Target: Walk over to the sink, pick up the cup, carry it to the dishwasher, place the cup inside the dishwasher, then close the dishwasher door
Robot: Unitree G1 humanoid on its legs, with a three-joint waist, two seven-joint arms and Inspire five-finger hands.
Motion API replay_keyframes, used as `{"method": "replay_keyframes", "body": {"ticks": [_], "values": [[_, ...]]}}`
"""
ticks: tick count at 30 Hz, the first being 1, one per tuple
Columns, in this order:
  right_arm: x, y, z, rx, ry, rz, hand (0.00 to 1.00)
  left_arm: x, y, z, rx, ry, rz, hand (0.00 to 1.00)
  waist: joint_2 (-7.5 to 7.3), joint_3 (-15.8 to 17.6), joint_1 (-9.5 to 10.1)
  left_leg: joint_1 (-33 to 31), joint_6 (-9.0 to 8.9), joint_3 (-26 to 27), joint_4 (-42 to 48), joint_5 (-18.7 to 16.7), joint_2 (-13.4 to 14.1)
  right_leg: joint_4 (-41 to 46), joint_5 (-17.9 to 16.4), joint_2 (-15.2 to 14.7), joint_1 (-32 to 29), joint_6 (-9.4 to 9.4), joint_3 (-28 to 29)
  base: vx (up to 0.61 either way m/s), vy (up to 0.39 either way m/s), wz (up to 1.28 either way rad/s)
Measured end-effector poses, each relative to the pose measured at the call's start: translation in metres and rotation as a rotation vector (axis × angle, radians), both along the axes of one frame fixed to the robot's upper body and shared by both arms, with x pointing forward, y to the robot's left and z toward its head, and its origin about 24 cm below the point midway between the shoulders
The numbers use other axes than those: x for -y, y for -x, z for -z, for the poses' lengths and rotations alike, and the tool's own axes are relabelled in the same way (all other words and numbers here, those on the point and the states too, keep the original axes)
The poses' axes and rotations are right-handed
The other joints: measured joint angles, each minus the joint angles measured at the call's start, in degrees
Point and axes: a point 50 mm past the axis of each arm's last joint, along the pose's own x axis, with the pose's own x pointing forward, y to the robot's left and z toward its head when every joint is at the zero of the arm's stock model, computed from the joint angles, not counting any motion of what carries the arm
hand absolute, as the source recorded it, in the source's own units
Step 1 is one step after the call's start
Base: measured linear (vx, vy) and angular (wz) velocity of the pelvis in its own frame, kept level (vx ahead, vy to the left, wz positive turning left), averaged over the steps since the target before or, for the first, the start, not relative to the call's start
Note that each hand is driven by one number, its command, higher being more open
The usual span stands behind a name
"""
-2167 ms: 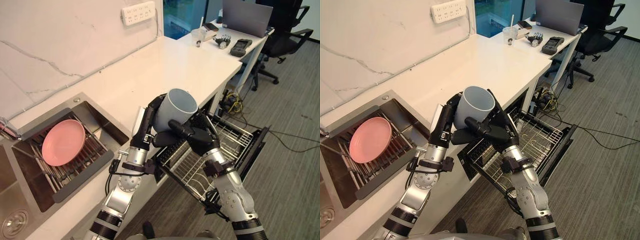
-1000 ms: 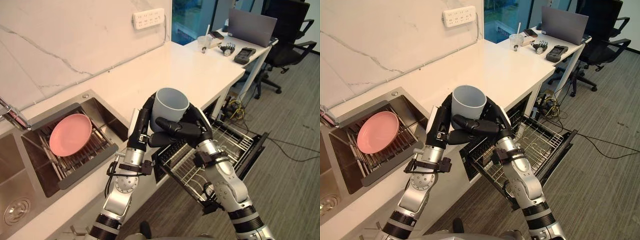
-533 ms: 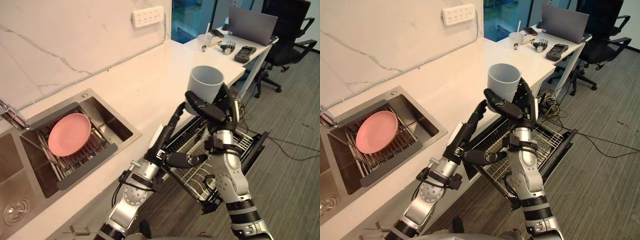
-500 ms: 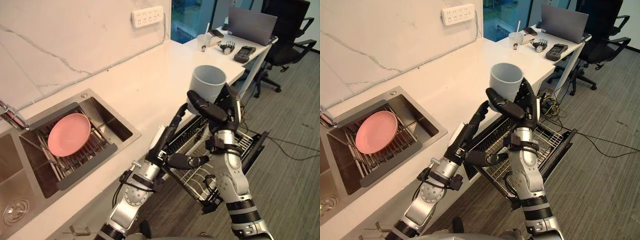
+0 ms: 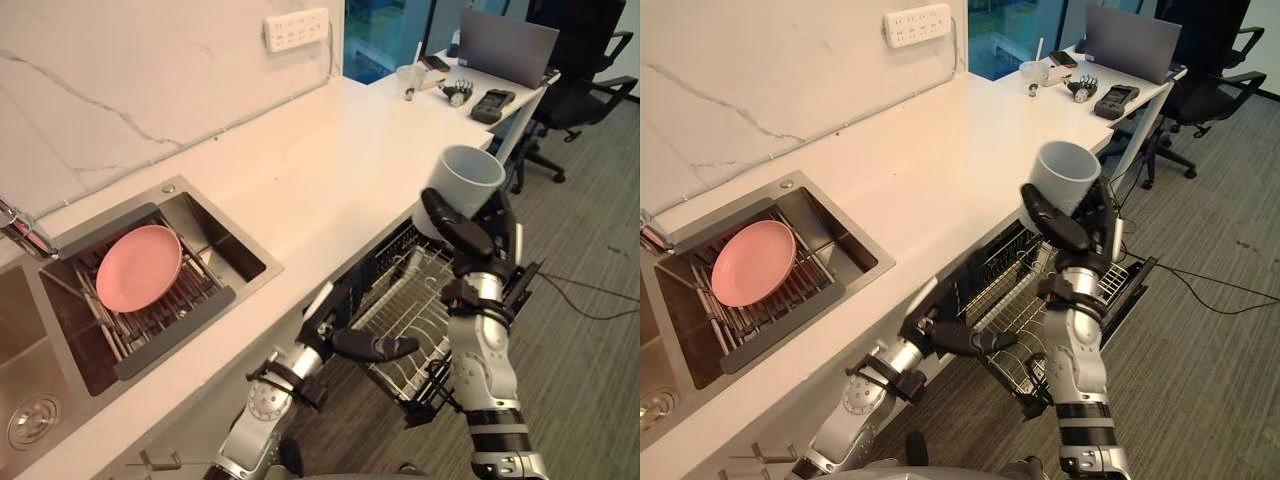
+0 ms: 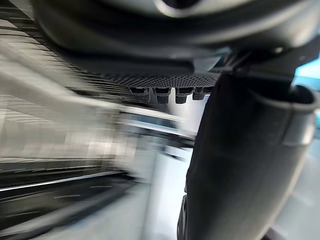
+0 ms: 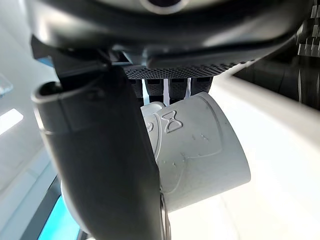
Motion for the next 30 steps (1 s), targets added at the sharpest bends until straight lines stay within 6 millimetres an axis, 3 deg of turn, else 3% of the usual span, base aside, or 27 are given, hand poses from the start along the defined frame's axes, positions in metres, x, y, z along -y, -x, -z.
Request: {"method": "replay_keyframes", "body": {"ticks": [2,5,8,12,18,21,25,30], "values": [[0.017,0.010,0.019,-0.081,0.034,0.009,0.00,-0.016,0.028,0.043,-0.223,-0.107,-0.027,1.00,-0.01,0.0,-0.63,-0.5,-0.01,-0.2,0.0,0.0,0.2,-0.5,0.3,0.3,0.0,0.19,-0.1,0.04,-0.029,0.03],[0.032,0.022,0.040,-0.180,0.062,0.023,0.00,-0.036,0.056,0.069,-0.372,-0.173,-0.068,1.00,-0.01,0.0,-0.67,-1.4,-0.18,-1.0,0.2,0.1,0.5,-1.0,0.5,0.8,-0.1,0.03,-1.0,0.02,-0.033,0.11],[0.037,0.027,0.060,-0.285,0.099,0.001,0.00,-0.053,0.069,0.079,-0.424,-0.228,-0.113,1.00,0.29,0.2,0.05,-2.2,-0.51,-1.6,0.2,0.4,0.7,-1.2,0.6,1.2,-0.5,-0.14,-1.7,-0.02,-0.033,0.12],[0.029,0.028,0.079,-0.375,0.120,-0.093,0.00,-0.067,0.071,0.087,-0.460,-0.281,-0.235,1.00,1.58,1.2,0.74,-2.2,-0.54,-2.4,0.0,0.4,0.7,-1.3,0.6,1.2,0.0,-0.16,-2.8,-0.04,-0.004,0.11],[0.022,0.028,0.101,-0.505,0.171,-0.180,0.00,-0.113,0.085,0.100,-0.567,-0.352,-0.511,1.00,3.36,3.9,1.88,-4.6,-0.50,-5.8,0.3,1.1,0.2,-1.6,0.4,1.2,0.3,0.01,-6.2,-0.01,-0.003,0.28],[0.026,0.016,0.100,-0.545,0.271,-0.189,0.00,-0.127,0.089,0.102,-0.596,-0.358,-0.565,1.00,4.54,6.2,3.33,-5.4,-0.14,-6.8,0.3,1.7,-0.1,-1.0,0.3,0.7,0.0,0.21,-7.2,0.00,0.005,0.21],[0.043,-0.012,0.078,-0.547,0.439,-0.152,0.00,-0.123,0.099,0.108,-0.667,-0.244,-0.592,1.00,6.65,9.8,4.66,-7.6,0.29,-8.5,1.2,2.1,-1.0,1.4,-0.5,-0.5,-1.4,0.48,-9.0,-0.01,0.015,0.28],[0.060,-0.030,0.060,-0.557,0.548,-0.121,0.00,-0.122,0.093,0.105,-0.643,-0.151,-0.567,1.00,7.34,12.3,5.71,-9.9,0.28,-10.9,2.5,2.1,-1.6,6.7,-3.4,-2.5,-3.3,0.42,-11.0,-0.04,-0.012,0.29]]}}
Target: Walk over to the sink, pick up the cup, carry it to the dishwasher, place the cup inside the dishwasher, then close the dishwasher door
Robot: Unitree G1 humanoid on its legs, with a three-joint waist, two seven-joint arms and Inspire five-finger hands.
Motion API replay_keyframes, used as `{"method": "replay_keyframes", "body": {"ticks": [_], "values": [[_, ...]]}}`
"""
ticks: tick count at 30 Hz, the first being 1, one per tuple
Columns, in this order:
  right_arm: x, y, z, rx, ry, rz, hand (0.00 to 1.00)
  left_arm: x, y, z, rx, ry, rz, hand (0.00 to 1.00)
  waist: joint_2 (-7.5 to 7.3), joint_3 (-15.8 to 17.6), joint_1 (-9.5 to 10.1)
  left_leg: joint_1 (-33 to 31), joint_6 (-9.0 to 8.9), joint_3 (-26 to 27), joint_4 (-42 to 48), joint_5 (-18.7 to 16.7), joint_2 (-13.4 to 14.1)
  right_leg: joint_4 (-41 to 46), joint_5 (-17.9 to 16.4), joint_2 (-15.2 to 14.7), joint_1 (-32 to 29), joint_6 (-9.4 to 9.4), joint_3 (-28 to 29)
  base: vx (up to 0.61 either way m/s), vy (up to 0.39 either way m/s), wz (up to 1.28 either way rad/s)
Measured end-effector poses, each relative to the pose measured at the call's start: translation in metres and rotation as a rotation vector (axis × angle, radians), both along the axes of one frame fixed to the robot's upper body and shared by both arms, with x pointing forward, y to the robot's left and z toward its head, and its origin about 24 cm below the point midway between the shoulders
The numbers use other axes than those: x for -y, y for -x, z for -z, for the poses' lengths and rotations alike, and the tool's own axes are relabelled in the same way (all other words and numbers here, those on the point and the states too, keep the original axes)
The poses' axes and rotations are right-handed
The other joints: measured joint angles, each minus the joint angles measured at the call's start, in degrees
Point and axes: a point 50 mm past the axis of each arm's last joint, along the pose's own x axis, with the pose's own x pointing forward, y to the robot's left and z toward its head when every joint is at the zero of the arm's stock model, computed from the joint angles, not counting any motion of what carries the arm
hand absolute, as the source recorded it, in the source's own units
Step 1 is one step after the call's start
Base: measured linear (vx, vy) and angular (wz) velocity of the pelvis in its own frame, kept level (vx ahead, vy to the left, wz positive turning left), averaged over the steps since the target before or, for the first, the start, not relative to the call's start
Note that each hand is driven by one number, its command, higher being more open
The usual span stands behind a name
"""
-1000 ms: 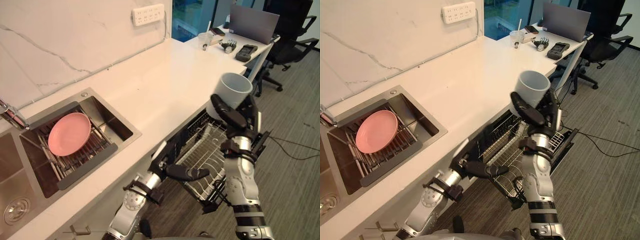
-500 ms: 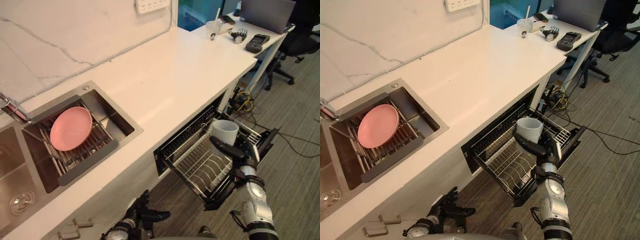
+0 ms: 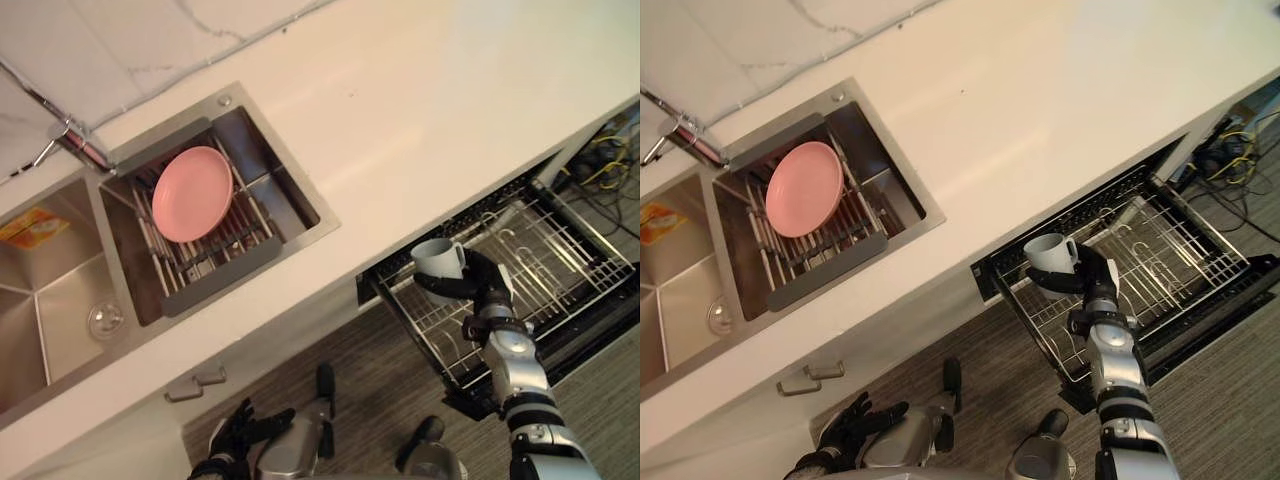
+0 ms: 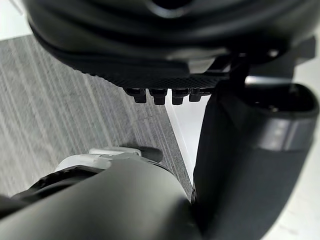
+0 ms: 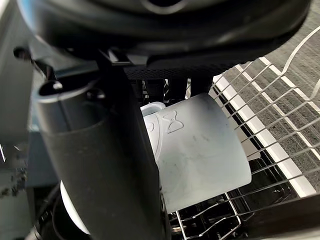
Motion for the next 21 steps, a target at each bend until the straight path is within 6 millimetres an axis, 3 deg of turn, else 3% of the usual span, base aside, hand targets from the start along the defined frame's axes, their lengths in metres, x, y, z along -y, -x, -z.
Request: {"method": "replay_keyframes", "body": {"ticks": [2,3,8,21], "values": [[0.010,-0.008,-0.010,-0.006,0.040,-0.010,0.00,0.000,-0.001,0.000,0.012,0.080,-0.031,1.00,0.29,1.6,0.14,-1.1,-0.05,-1.0,0.0,0.3,-0.4,3.1,-1.4,-1.2,-1.5,-0.05,-0.7,-0.04,-0.036,0.23],[0.013,-0.009,-0.011,-0.014,0.046,-0.009,1.00,0.000,-0.002,-0.001,0.015,0.098,-0.038,1.00,0.31,2.0,0.14,-1.2,0.15,-1.4,0.0,0.5,-0.5,3.7,-1.8,-1.4,-1.6,-0.10,-0.9,-0.03,-0.046,0.30],[0.029,-0.001,0.009,-0.195,0.056,-0.001,1.00,-0.001,-0.008,-0.003,0.030,0.187,-0.038,1.00,0.49,3.7,1.71,-2.6,0.04,-4.2,1.3,1.0,-1.0,6.2,-3.8,-2.0,-1.3,-0.69,-2.8,-0.03,-0.065,0.31],[0.010,0.002,0.029,-0.236,-0.018,-0.010,1.00,-0.007,-0.016,-0.001,-0.032,0.179,-0.050,1.00,0.21,5.0,1.97,-0.3,-0.86,-4.9,0.0,1.6,-0.6,8.5,-6.2,-1.9,0.1,-1.01,-2.7,-0.05,-0.074,0.02]]}}
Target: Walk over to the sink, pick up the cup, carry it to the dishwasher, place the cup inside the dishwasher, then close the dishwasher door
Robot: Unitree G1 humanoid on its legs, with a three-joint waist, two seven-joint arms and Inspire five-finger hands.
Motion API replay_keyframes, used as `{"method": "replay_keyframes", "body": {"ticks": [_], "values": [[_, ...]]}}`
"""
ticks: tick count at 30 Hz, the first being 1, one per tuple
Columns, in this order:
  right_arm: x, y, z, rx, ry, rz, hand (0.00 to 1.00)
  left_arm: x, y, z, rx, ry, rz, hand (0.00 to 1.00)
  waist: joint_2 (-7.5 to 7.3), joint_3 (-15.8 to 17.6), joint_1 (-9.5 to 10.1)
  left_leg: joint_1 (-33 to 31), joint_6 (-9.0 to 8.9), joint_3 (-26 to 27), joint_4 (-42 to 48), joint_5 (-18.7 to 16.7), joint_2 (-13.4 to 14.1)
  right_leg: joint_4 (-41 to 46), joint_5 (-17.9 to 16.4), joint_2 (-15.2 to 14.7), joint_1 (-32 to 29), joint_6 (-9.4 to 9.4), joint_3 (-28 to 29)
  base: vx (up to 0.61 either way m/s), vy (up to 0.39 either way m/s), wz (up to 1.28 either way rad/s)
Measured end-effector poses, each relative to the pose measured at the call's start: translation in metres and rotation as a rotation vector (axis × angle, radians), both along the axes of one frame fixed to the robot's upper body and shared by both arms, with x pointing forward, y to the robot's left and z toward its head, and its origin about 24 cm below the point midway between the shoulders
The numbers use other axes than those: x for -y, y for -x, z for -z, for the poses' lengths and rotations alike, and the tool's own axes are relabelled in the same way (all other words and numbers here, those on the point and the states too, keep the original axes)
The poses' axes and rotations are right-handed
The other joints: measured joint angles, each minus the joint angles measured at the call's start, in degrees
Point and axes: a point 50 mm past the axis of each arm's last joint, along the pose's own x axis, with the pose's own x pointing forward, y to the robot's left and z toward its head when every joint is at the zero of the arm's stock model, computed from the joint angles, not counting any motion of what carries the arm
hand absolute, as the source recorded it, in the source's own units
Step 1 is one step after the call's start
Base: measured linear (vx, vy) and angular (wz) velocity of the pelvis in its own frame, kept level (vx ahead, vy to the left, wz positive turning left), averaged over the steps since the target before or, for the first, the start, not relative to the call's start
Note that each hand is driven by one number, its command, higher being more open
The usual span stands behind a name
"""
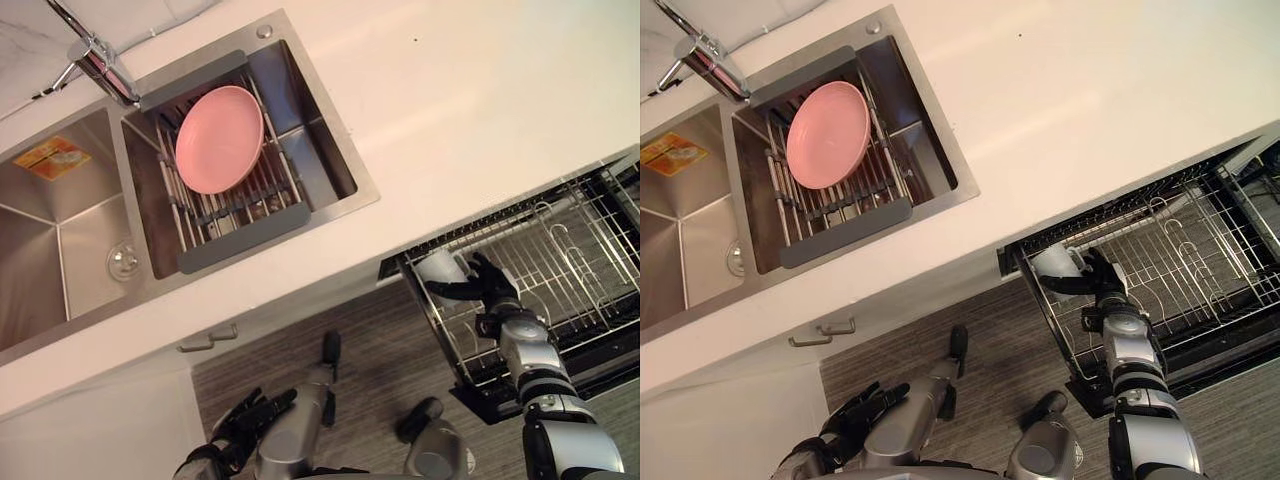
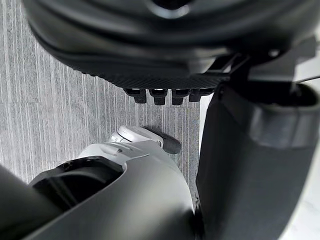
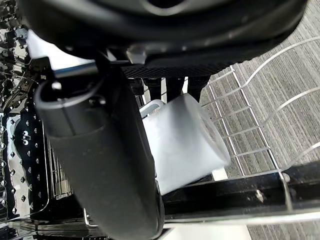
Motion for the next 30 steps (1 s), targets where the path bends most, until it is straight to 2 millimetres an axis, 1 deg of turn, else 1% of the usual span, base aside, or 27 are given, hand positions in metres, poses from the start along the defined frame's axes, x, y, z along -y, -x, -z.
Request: {"method": "replay_keyframes", "body": {"ticks": [3,5,6,7,8,9,11,12,13,14,15,16,17,18,20,21,22,23,24,25,26,27,28,29,30], "values": [[-0.014,0.006,0.012,0.005,-0.044,0.020,1.00,-0.003,0.002,0.002,-0.030,-0.016,-0.008,1.00,-0.95,-0.6,-0.05,1.8,-0.25,0.8,-1.8,0.3,0.6,-0.7,0.1,0.6,0.6,0.08,0.7,-0.02,-0.082,-0.14],[-0.026,0.013,0.023,0.003,-0.058,0.052,1.00,-0.006,0.003,0.002,-0.046,-0.027,-0.011,1.00,-2.00,-1.1,-0.10,2.8,-0.37,1.3,-2.2,0.4,1.0,-1.6,0.3,1.0,1.3,0.33,1.1,0.00,-0.106,-0.14],[-0.028,0.016,0.026,0.005,-0.061,0.064,1.00,-0.007,0.003,0.002,-0.051,-0.033,-0.013,1.00,-2.33,-1.3,-0.13,3.0,-0.46,1.5,-2.2,0.3,1.0,-1.9,0.4,1.1,1.5,0.53,1.2,0.02,-0.094,-0.12],[-0.034,0.020,0.029,0.015,-0.066,0.084,1.00,-0.010,0.004,0.002,-0.059,-0.046,-0.018,1.00,-3.04,-1.8,-0.27,3.3,-0.68,2.0,-2.2,0.1,1.2,-2.4,0.5,1.3,1.8,0.58,1.4,0.02,-0.088,-0.14],[-0.037,0.024,0.029,0.044,-0.073,0.119,1.00,-0.013,0.005,0.002,-0.068,-0.064,-0.027,1.00,-3.67,-2.3,-0.53,3.7,-0.88,2.3,-2.2,-0.1,1.4,-3.3,0.8,1.8,2.3,0.53,1.6,0.01,-0.088,-0.17],[-0.038,0.026,0.028,0.066,-0.075,0.137,1.00,-0.013,0.006,0.003,-0.074,-0.069,-0.030,1.00,-3.95,-2.6,-0.55,3.9,-1.09,2.7,-2.2,-0.3,1.7,-3.8,1.1,2.1,2.4,0.49,1.9,0.00,-0.084,-0.32],[-0.037,0.032,0.012,0.191,-0.078,0.202,1.00,-0.015,0.013,0.006,-0.112,-0.078,-0.045,1.00,-4.98,-4.4,-1.05,4.9,-1.24,5.3,-2.2,-0.9,2.4,-6.3,2.3,3.3,2.8,0.52,4.0,-0.01,-0.070,-0.47],[-0.035,0.033,0.007,0.224,-0.075,0.213,1.00,-0.016,0.014,0.007,-0.121,-0.080,-0.047,1.00,-5.12,-4.7,-1.53,5.4,-1.28,5.6,-2.2,-1.0,2.5,-6.8,2.6,3.5,3.3,0.55,4.4,-0.01,-0.060,-0.42],[-0.031,0.035,-0.004,0.289,-0.073,0.235,1.00,-0.017,0.019,0.008,-0.144,-0.084,-0.049,1.00,-5.50,-5.6,-2.43,6.3,-1.30,6.4,-2.2,-1.4,2.7,-7.9,3.1,4.0,3.9,0.61,5.2,-0.01,-0.042,-0.35],[-0.028,0.036,-0.009,0.329,-0.086,0.251,1.00,-0.018,0.022,0.009,-0.157,-0.084,-0.053,1.00,-5.70,-6.0,-2.65,6.9,-1.39,7.1,-2.2,-1.6,2.9,-8.5,3.4,4.2,4.2,0.53,5.9,-0.04,-0.057,-0.52],[-0.024,0.039,-0.019,0.408,-0.126,0.274,1.00,-0.019,0.026,0.011,-0.177,-0.091,-0.064,1.00,-6.05,-6.8,-3.07,7.7,-1.51,8.3,-2.2,-2.0,3.4,-9.5,4.0,4.8,4.5,0.48,7.0,-0.05,-0.047,-0.50],[-0.020,0.044,-0.029,0.483,-0.168,0.285,1.00,-0.020,0.031,0.012,-0.192,-0.096,-0.071,1.00,-6.40,-7.9,-3.90,7.9,-1.54,8.9,-2.2,-2.1,3.8,-10.4,4.4,5.4,4.6,0.36,7.6,-0.05,-0.062,-0.45],[-0.019,0.046,-0.033,0.520,-0.196,0.284,1.00,-0.021,0.033,0.012,-0.199,-0.096,-0.074,1.00,-6.53,-8.3,-4.24,8.2,-1.61,9.4,-2.2,-2.2,4.0,-10.6,4.6,5.6,4.6,0.28,8.1,-0.04,-0.055,-0.38],[-0.019,0.049,-0.042,0.594,-0.276,0.271,1.00,-0.021,0.037,0.013,-0.210,-0.092,-0.086,1.00,-6.77,-8.9,-4.68,8.6,-1.73,10.2,-2.2,-2.3,4.5,-11.4,5.0,6.2,4.7,0.02,9.0,-0.06,-0.063,-0.37],[-0.018,0.053,-0.051,0.681,-0.383,0.233,1.00,-0.021,0.042,0.015,-0.224,-0.086,-0.097,1.00,-6.84,-9.3,-5.55,9.4,-1.83,10.9,-2.2,-2.4,5.0,-12.4,5.5,7.0,5.4,-0.29,9.6,-0.06,-0.052,-0.29],[-0.018,0.055,-0.053,0.731,-0.473,0.199,1.00,-0.019,0.044,0.016,-0.231,-0.077,-0.108,1.00,-6.74,-9.6,-5.76,9.8,-1.88,11.2,-2.3,-2.4,5.3,-12.8,5.7,7.4,5.7,-0.44,9.7,-0.07,-0.048,-0.15],[-0.019,0.057,-0.055,0.758,-0.524,0.174,1.00,-0.018,0.044,0.016,-0.232,-0.070,-0.117,1.00,-6.67,-9.6,-5.87,10.0,-1.93,11.3,-2.3,-2.4,5.6,-13.1,5.8,7.7,6.0,-0.54,9.7,-0.10,-0.053,-0.07],[-0.023,0.059,-0.057,0.797,-0.586,0.136,1.00,-0.015,0.045,0.017,-0.234,-0.069,-0.122,1.00,-6.39,-10.0,-5.98,9.5,-2.35,11.2,-2.5,-2.7,6.0,-13.7,6.0,8.0,6.0,-0.73,9.4,-0.09,-0.031,0.07],[-0.027,0.062,-0.061,0.832,-0.622,0.108,1.00,-0.012,0.045,0.018,-0.235,-0.070,-0.129,1.00,-6.07,-10.5,-6.07,8.8,-2.02,12.4,-2.5,-3.3,6.2,-14.3,6.4,8.1,6.1,-0.76,8.7,-0.08,-0.003,0.31],[-0.032,0.065,-0.066,0.874,-0.656,0.083,1.00,-0.011,0.046,0.019,-0.239,-0.069,-0.134,1.00,-5.86,-10.9,-6.80,8.2,-1.44,17.4,-2.1,-4.0,7.2,-15.5,7.1,8.5,6.6,-0.72,6.9,-0.02,-0.006,0.89],[-0.037,0.071,-0.076,0.937,-0.682,0.041,1.00,-0.012,0.048,0.019,-0.247,-0.075,-0.128,1.00,-5.49,-11.4,-8.84,6.4,-0.49,26.0,1.7,-4.8,9.6,-16.9,7.8,8.1,8.0,-0.73,3.1,0.01,0.012,1.15],[-0.038,0.073,-0.082,0.968,-0.685,0.014,1.00,-0.012,0.049,0.020,-0.252,-0.076,-0.125,1.00,-5.17,-11.5,-9.61,5.2,0.11,30.6,4.9,-5.2,11.4,-16.9,7.9,7.9,8.4,-0.71,1.3,0.02,0.042,1.34],[-0.040,0.073,-0.093,1.014,-0.676,-0.038,1.00,-0.011,0.050,0.020,-0.254,-0.068,-0.132,1.00,-4.05,-12.1,-9.81,3.0,0.77,34.9,10.7,-6.4,14.0,-16.4,7.8,7.7,8.6,-0.69,-0.5,-0.01,0.103,0.81],[-0.044,0.069,-0.102,1.045,-0.676,-0.102,1.00,-0.010,0.048,0.020,-0.245,-0.060,-0.134,1.00,-3.48,-12.3,-8.97,2.0,1.94,35.0,14.5,-8.2,14.6,-15.5,7.8,7.2,8.9,-0.63,-0.7,-0.02,0.101,0.51],[-0.047,0.067,-0.105,1.057,-0.676,-0.136,1.00,-0.010,0.047,0.020,-0.240,-0.057,-0.133,1.00,-3.29,-12.2,-8.56,2.0,2.03,34.7,16.0,-9.3,14.7,-15.2,7.7,6.9,9.3,-0.56,-0.7,-0.01,0.112,0.15]]}}
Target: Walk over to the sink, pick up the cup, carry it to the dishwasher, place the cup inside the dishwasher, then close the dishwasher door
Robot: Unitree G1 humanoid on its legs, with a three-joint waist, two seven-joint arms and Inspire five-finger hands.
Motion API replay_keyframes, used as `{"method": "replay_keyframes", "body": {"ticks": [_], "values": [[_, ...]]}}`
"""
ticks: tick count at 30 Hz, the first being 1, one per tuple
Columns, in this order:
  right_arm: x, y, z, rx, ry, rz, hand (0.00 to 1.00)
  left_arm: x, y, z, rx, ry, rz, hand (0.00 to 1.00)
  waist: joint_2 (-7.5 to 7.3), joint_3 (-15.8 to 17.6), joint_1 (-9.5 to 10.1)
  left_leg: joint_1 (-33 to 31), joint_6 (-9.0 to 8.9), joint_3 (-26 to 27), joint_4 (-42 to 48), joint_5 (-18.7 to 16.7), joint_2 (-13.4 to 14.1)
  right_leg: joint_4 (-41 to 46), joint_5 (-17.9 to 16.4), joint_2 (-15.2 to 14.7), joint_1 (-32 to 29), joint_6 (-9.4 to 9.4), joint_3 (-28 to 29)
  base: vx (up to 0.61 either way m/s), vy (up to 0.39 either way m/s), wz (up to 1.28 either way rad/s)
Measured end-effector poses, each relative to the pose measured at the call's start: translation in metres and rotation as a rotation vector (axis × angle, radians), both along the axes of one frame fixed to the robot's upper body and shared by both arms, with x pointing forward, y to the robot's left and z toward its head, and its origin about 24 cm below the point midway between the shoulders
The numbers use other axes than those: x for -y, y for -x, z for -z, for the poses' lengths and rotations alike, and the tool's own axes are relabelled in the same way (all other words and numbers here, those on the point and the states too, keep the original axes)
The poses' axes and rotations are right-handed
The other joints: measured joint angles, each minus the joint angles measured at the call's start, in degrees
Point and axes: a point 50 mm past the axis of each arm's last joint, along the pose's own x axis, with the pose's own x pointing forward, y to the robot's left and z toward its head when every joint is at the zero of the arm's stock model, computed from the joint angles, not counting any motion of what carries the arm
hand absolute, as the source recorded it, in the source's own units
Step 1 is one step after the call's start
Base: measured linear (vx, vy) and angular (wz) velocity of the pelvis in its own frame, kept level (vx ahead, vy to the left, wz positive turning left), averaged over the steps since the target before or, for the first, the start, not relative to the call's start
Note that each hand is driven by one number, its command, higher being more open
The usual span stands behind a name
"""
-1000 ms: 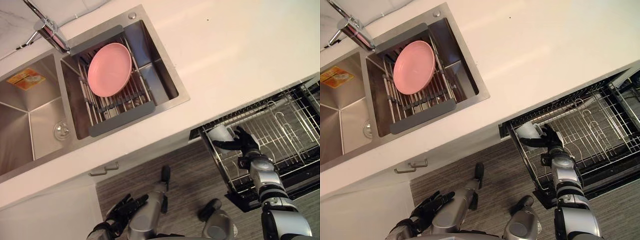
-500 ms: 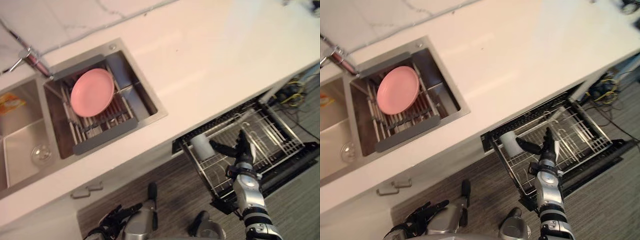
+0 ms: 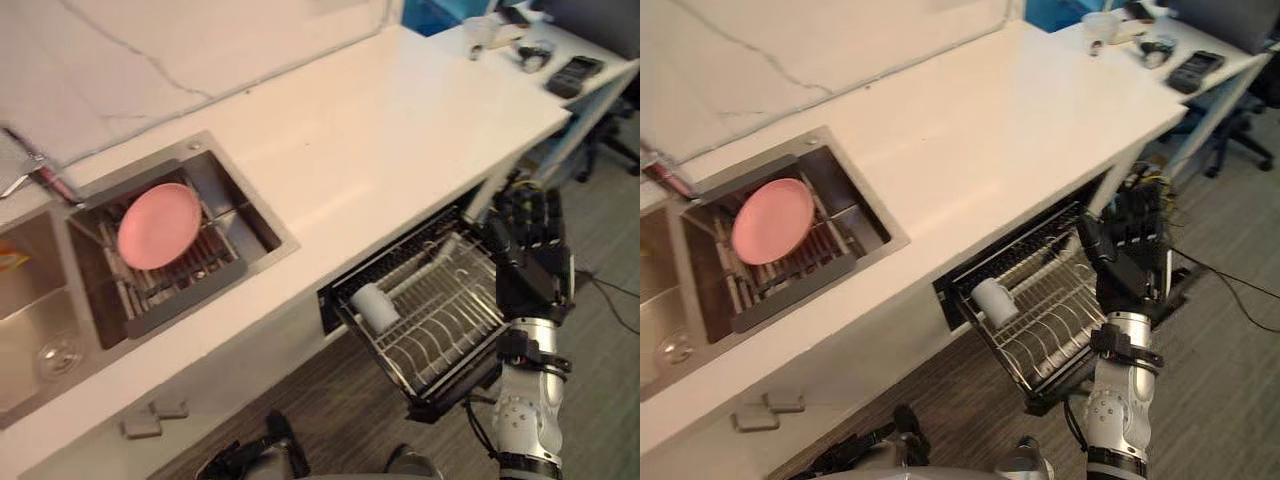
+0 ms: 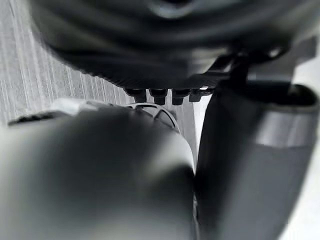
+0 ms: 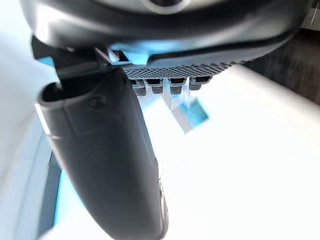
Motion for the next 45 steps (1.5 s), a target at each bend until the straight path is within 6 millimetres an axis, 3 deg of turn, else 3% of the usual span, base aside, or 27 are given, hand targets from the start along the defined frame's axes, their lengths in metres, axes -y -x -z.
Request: {"method": "replay_keyframes", "body": {"ticks": [2,5,9,11,12,13,14,15,16,17,18,19,20,23,24,25,32,38,41,45], "values": [[-0.023,-0.012,-0.015,0.089,0.054,-0.150,1.00,0.004,0.000,0.001,0.002,0.020,-0.017,1.00,0.45,0.1,0.18,-0.5,-0.05,-1.4,4.4,-3.7,-0.3,3.1,-1.7,-2.4,0.7,2.21,0.0,-0.01,0.129,0.15],[-0.043,-0.022,-0.022,0.111,0.066,-0.258,1.00,0.007,-0.002,0.001,0.004,0.046,-0.009,1.00,0.35,0.1,0.21,-0.5,0.48,-2.3,3.3,-4.3,-3.2,5.4,-2.3,-5.3,0.8,2.77,-1.4,-0.05,0.166,0.30],[-0.047,-0.025,-0.020,0.064,0.031,-0.241,1.00,0.011,-0.005,0.001,0.008,0.073,0.018,1.00,-0.06,0.3,1.23,0.0,1.80,-3.1,-1.5,-2.6,-8.4,5.5,-2.3,-8.3,0.9,2.80,-2.8,-0.06,0.151,0.37],[-0.046,-0.026,-0.019,0.040,-0.002,-0.205,1.00,0.012,-0.006,0.001,0.004,0.076,0.038,1.00,-0.42,0.4,1.80,0.4,2.16,-3.5,-2.7,-2.7,-10.8,6.2,-2.8,-10.0,0.9,1.86,-2.8,0.01,0.146,0.32],[-0.045,-0.027,-0.017,0.023,-0.024,-0.181,1.00,0.014,-0.007,0.001,0.001,0.077,0.054,1.00,-0.39,0.3,1.73,0.4,2.99,-4.5,-3.0,-3.3,-12.2,7.7,-4.0,-11.2,0.9,-0.80,-2.7,0.07,0.139,0.40],[-0.045,-0.027,-0.016,0.005,-0.041,-0.162,1.00,0.015,-0.007,0.002,-0.002,0.080,0.062,1.00,-0.53,0.3,1.72,0.6,3.92,-5.3,-3.1,-4.0,-13.0,9.4,-5.7,-11.8,0.7,-6.23,-2.0,0.08,0.126,0.43],[-0.045,-0.027,-0.015,-0.001,-0.048,-0.158,1.00,0.015,-0.007,0.002,-0.005,0.080,0.068,1.00,-0.77,0.2,1.71,0.6,4.44,-5.9,-3.2,-4.4,-13.5,10.2,-6.9,-11.8,0.5,-9.00,-0.7,0.11,0.094,0.55],[-0.046,-0.027,-0.014,-0.013,-0.056,-0.156,1.00,0.010,-0.006,0.001,-0.010,0.072,0.085,1.00,-1.89,-0.4,1.52,0.6,5.26,-7.7,-3.4,-5.1,-15.1,11.5,-7.9,-11.7,-0.2,-12.85,4.1,0.16,0.066,0.74],[-0.044,-0.027,-0.013,-0.024,-0.051,-0.156,1.00,0.007,-0.007,0.000,-0.012,0.065,0.102,1.00,-2.31,-0.6,0.89,0.9,5.83,-9.8,-3.5,-5.4,-16.1,14.7,-6.2,-12.0,-0.9,-12.74,9.1,0.24,0.073,1.06],[-0.041,-0.026,-0.010,-0.046,-0.046,-0.151,1.00,0.007,-0.007,0.000,-0.018,0.060,0.113,1.00,-2.28,-0.8,0.24,1.2,6.01,-12.5,-3.8,-5.4,-16.2,18.7,-6.2,-11.3,-2.6,-11.39,14.1,0.27,0.043,1.26],[-0.038,-0.024,-0.004,-0.078,-0.046,-0.145,1.00,0.006,-0.007,0.000,-0.031,0.053,0.123,1.00,-2.44,-0.8,0.11,2.1,5.90,-15.5,-4.6,-5.3,-15.5,20.4,-9.2,-7.5,-4.3,-7.42,19.1,0.23,0.012,1.18],[-0.038,-0.022,0.001,-0.102,-0.046,-0.150,1.00,0.005,-0.007,0.000,-0.036,0.048,0.123,1.00,-2.69,-0.8,0.33,3.3,5.88,-17.3,-5.4,-5.1,-14.9,21.0,-10.9,-4.5,-5.8,-6.41,21.5,0.22,-0.027,1.10],[-0.040,-0.020,0.005,-0.120,-0.045,-0.168,1.00,0.004,-0.006,0.000,-0.052,0.045,0.130,1.00,-3.17,-1.0,0.41,5.6,5.17,-19.0,-6.7,-4.7,-14.6,21.5,-12.2,-1.5,-7.9,-5.88,23.8,0.18,-0.031,0.72],[-0.041,-0.017,0.007,-0.115,-0.044,-0.191,1.00,-0.003,-0.001,0.000,-0.107,0.019,0.197,1.00,-5.19,-2.5,0.23,8.2,4.22,-22.7,-7.6,-4.7,-15.3,18.9,-11.7,1.7,-13.6,-5.40,26.4,0.24,-0.055,0.78],[-0.040,-0.016,0.008,-0.115,-0.050,-0.189,1.00,-0.005,-0.001,-0.001,-0.114,0.009,0.209,1.00,-5.77,-2.8,0.16,8.4,3.95,-23.6,-7.6,-4.9,-15.7,17.0,-10.4,1.8,-14.4,-5.44,26.4,0.14,-0.042,0.53],[-0.019,-0.009,0.018,-0.145,-0.064,-0.074,1.00,-0.001,-0.004,0.000,-0.151,-0.020,0.272,1.00,-4.54,-2.7,0.28,11.4,0.54,-23.3,-9.1,-6.8,-14.6,5.9,-1.1,4.7,-10.8,-3.17,27.7,0.05,-0.017,0.18],[-0.015,-0.009,0.016,-0.147,-0.041,-0.064,1.00,0.002,-0.007,0.000,-0.131,-0.019,0.274,1.00,-3.73,-2.2,0.40,10.7,0.49,-24.6,-8.3,-6.8,-14.7,5.3,-1.1,4.5,-9.7,-3.19,25.7,0.00,-0.002,0.11],[-0.006,-0.012,0.017,-0.190,0.081,-0.006,1.00,0.007,-0.015,-0.001,-0.046,-0.013,0.236,1.00,-2.51,-1.4,2.29,8.2,0.25,-24.9,-4.7,-7.4,-13.2,5.5,-1.9,4.5,-9.5,-4.40,21.1,-0.03,-0.042,0.22],[-0.003,-0.019,0.022,-0.268,0.278,0.039,1.00,0.007,-0.021,-0.003,-0.009,-0.061,0.230,1.00,-2.58,-0.9,4.13,6.4,-0.64,-23.6,-1.2,-8.8,-11.2,7.4,-2.8,4.1,-10.7,-5.66,16.9,-0.06,-0.092,-0.20],[-0.002,-0.022,0.018,-0.319,0.657,0.092,1.00,0.002,-0.022,-0.004,-0.030,-0.122,0.216,1.00,-2.88,-0.6,4.52,6.3,-1.41,-20.1,0.1,-9.5,-9.0,9.3,-3.1,5.1,-12.8,-6.03,18.5,-0.04,-0.096,-0.38]]}}
